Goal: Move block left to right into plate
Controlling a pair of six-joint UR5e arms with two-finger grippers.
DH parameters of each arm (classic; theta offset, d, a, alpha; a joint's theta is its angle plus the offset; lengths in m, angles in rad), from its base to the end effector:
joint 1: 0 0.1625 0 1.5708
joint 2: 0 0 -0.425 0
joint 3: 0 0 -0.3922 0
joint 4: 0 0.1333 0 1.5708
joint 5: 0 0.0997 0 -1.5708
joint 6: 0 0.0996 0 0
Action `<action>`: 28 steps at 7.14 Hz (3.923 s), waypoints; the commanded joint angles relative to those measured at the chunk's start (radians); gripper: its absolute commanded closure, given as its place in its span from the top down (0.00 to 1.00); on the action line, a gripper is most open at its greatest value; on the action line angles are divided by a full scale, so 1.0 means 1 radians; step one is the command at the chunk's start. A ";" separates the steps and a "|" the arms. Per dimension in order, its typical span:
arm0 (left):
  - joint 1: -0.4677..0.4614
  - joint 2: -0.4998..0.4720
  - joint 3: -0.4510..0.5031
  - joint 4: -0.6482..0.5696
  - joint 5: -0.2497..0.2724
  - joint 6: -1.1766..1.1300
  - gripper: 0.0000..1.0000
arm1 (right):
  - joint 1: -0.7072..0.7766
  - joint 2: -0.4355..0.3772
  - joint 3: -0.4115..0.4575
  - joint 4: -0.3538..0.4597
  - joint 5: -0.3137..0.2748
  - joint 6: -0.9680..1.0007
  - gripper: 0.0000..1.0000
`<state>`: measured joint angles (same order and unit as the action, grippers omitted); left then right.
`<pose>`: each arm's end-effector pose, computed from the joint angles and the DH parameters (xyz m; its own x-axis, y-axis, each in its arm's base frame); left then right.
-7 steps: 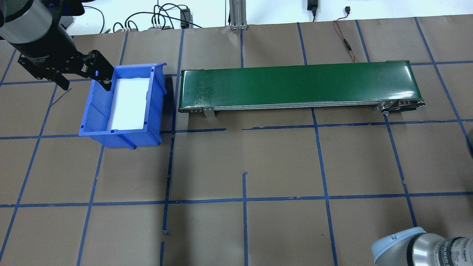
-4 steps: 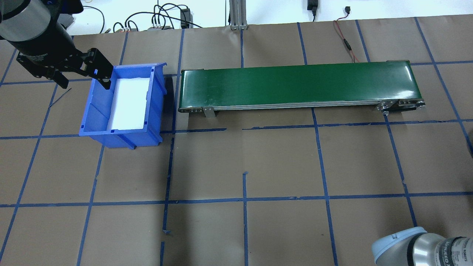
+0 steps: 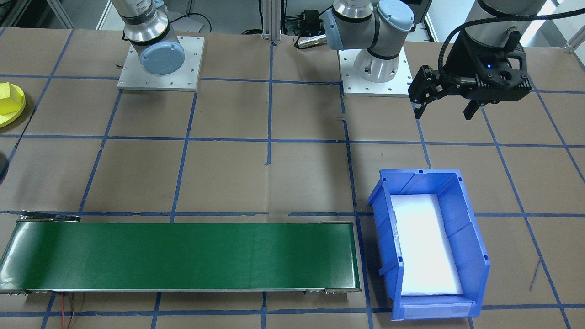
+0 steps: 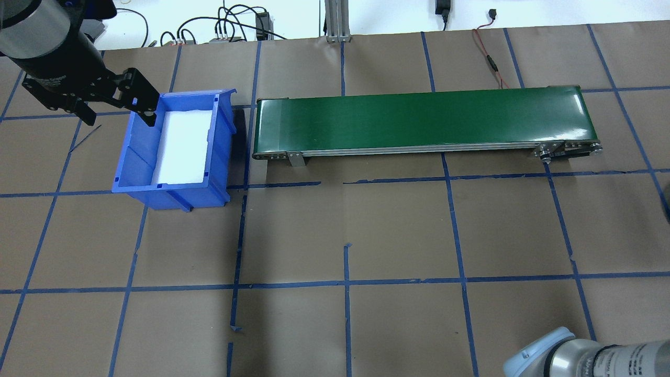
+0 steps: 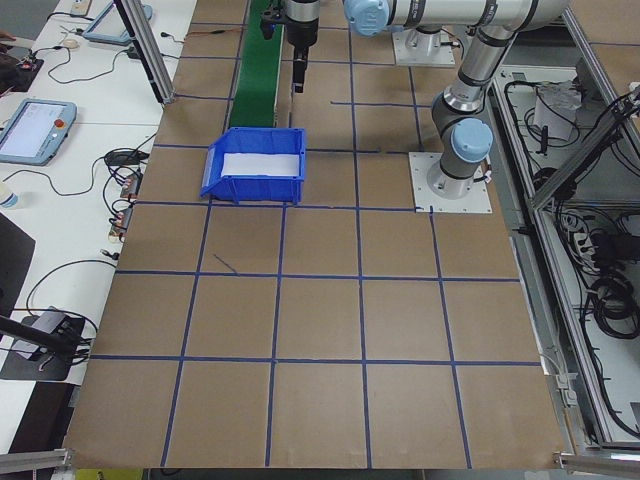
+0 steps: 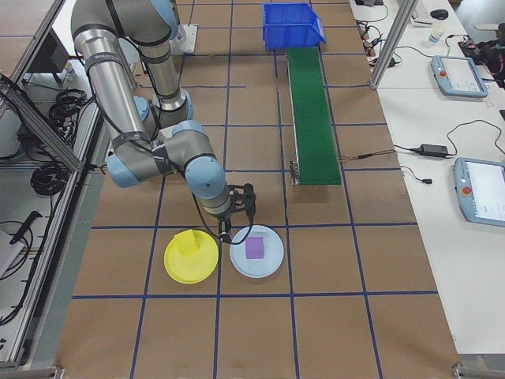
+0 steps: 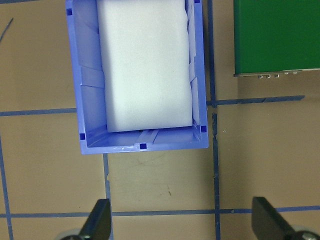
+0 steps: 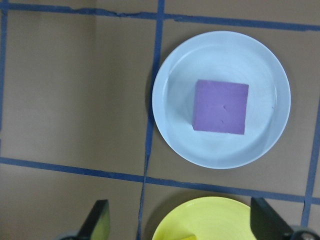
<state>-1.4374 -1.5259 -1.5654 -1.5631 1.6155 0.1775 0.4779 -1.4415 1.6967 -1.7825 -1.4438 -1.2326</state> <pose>-0.0641 -0.4908 0.5132 -0.9977 0.0414 -0.0541 0.0441 0.9978 -0.0492 -0.4032 -0.3731 0.3819 -0.9866 -0.1404 -0.0830 -0.1314 0.9858 -0.1049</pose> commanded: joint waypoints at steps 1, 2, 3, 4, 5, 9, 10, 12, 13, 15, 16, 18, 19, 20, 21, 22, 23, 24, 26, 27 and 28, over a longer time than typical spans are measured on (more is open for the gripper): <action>0.000 0.000 0.002 0.000 0.001 0.000 1.00 | 0.155 -0.057 -0.057 0.063 -0.004 0.074 1.00; 0.000 0.000 0.005 0.000 0.000 0.000 1.00 | 0.209 -0.113 -0.055 0.160 0.002 0.147 1.00; -0.001 0.001 0.010 0.000 0.000 0.000 1.00 | 0.275 -0.184 -0.048 0.228 -0.001 0.236 1.00; -0.001 0.001 0.007 0.000 0.000 0.000 1.00 | 0.362 -0.230 -0.039 0.244 -0.009 0.246 1.00; -0.001 0.003 0.007 0.000 0.000 -0.001 1.00 | 0.436 -0.237 -0.043 0.276 0.002 0.246 1.00; -0.001 0.018 -0.008 0.005 -0.009 0.000 1.00 | 0.784 -0.238 -0.069 0.298 -0.006 0.636 1.00; -0.001 0.019 -0.013 0.006 -0.011 0.000 1.00 | 0.879 -0.243 -0.068 0.298 -0.007 0.783 1.00; -0.001 0.020 -0.016 0.008 -0.011 0.000 1.00 | 1.124 -0.226 -0.057 0.244 -0.026 1.208 1.00; -0.001 0.020 -0.019 0.008 -0.011 0.000 1.00 | 1.193 -0.221 -0.052 0.168 -0.033 1.355 1.00; -0.001 0.020 -0.019 0.008 -0.011 0.000 1.00 | 1.206 -0.214 -0.042 0.157 -0.073 1.375 1.00; -0.001 0.020 -0.021 0.009 -0.011 0.000 1.00 | 1.202 -0.214 -0.041 0.157 -0.072 1.377 1.00; -0.001 0.021 -0.021 0.009 -0.014 0.000 1.00 | 1.202 -0.214 -0.040 0.158 -0.075 1.377 1.00; -0.001 0.021 -0.021 0.009 -0.014 0.002 1.00 | 1.202 -0.214 -0.040 0.158 -0.069 1.377 1.00; -0.001 0.021 -0.021 0.009 -0.014 0.002 1.00 | 1.194 -0.212 -0.041 0.157 -0.067 1.366 1.00; -0.001 0.023 -0.021 0.009 -0.014 0.002 1.00 | 1.196 -0.212 -0.040 0.153 -0.072 1.377 1.00; -0.001 0.023 -0.021 0.009 -0.016 0.002 1.00 | 1.203 -0.212 -0.040 0.109 -0.075 1.377 1.00; -0.001 0.023 -0.021 0.009 -0.016 0.002 1.00 | 1.205 -0.212 -0.046 0.063 -0.067 1.378 1.00; -0.001 0.024 -0.021 0.009 -0.016 0.002 1.00 | 1.196 -0.189 -0.067 0.058 -0.057 1.377 1.00; -0.001 0.024 -0.021 0.009 -0.016 0.002 1.00 | 1.196 -0.099 -0.225 0.186 -0.056 1.377 1.00; -0.001 0.024 -0.024 0.009 -0.016 0.002 1.00 | 1.197 -0.102 -0.216 0.190 -0.066 1.377 1.00; -0.001 0.024 -0.024 0.009 -0.017 0.002 1.00 | 1.196 -0.103 -0.197 0.175 -0.061 1.377 1.00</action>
<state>-1.4389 -1.5018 -1.5882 -1.5539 1.5995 0.1795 1.6744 -1.5489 1.4934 -1.6085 -1.5056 0.1442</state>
